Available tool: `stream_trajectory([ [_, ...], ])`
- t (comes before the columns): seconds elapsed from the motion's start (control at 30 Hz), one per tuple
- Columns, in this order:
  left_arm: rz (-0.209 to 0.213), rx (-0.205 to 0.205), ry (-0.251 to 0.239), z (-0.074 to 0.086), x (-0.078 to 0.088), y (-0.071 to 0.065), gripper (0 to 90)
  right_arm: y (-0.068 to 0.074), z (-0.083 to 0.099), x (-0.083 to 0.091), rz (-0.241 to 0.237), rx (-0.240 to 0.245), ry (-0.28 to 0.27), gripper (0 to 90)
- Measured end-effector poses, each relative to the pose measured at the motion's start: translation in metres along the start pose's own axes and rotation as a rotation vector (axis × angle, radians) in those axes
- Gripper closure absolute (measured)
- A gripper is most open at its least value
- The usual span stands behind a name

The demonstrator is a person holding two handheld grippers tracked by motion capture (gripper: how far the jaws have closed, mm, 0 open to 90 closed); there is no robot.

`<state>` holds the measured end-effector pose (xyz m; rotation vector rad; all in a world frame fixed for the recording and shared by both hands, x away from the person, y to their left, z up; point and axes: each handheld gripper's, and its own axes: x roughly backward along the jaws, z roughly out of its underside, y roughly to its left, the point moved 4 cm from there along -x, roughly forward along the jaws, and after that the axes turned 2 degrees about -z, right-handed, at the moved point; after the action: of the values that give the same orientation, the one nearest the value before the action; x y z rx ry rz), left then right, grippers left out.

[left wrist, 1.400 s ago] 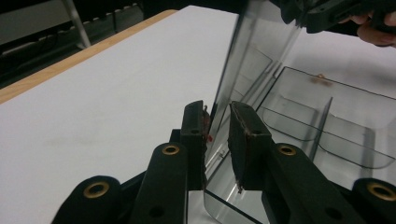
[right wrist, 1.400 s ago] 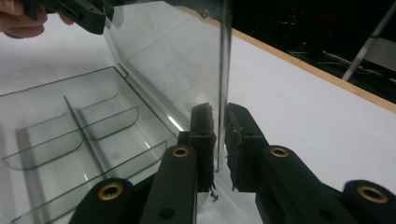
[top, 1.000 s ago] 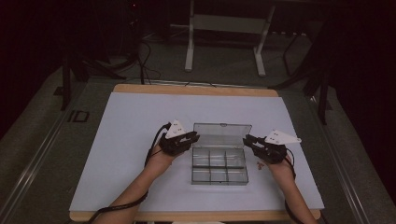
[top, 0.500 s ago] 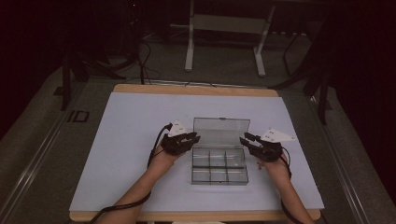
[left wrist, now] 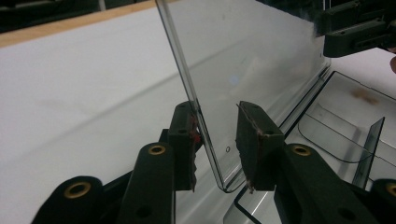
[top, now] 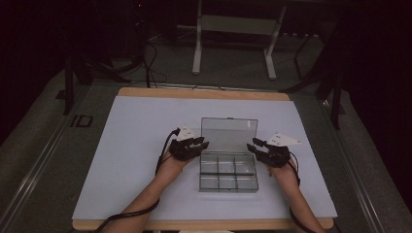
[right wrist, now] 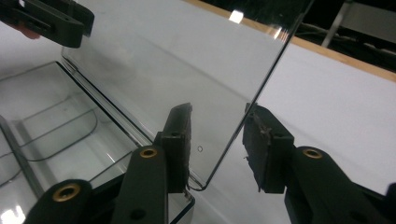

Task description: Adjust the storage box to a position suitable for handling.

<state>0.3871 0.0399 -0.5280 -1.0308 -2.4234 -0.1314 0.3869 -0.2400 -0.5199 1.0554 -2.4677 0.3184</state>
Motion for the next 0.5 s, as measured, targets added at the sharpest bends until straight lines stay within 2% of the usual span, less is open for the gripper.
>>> stream_trajectory([
  [0.1,0.008,0.021,0.000,0.0008,-0.0013,0.0015,67.8,-0.0006,0.0016,-0.0025,0.004,-0.005,0.011,61.8],
  [0.23,0.004,0.026,0.005,0.0019,-0.0029,0.0021,66.0,-0.0006,0.0033,-0.0058,0.007,-0.005,0.027,60.5],
  [0.37,0.010,0.045,0.027,0.0040,-0.0064,0.0016,62.7,-0.0012,0.0042,-0.0075,0.000,-0.016,0.037,58.5],
  [0.5,0.016,0.063,0.027,0.0047,-0.0071,0.0027,62.0,-0.0018,0.0051,-0.0085,-0.005,-0.026,0.040,57.6],
])
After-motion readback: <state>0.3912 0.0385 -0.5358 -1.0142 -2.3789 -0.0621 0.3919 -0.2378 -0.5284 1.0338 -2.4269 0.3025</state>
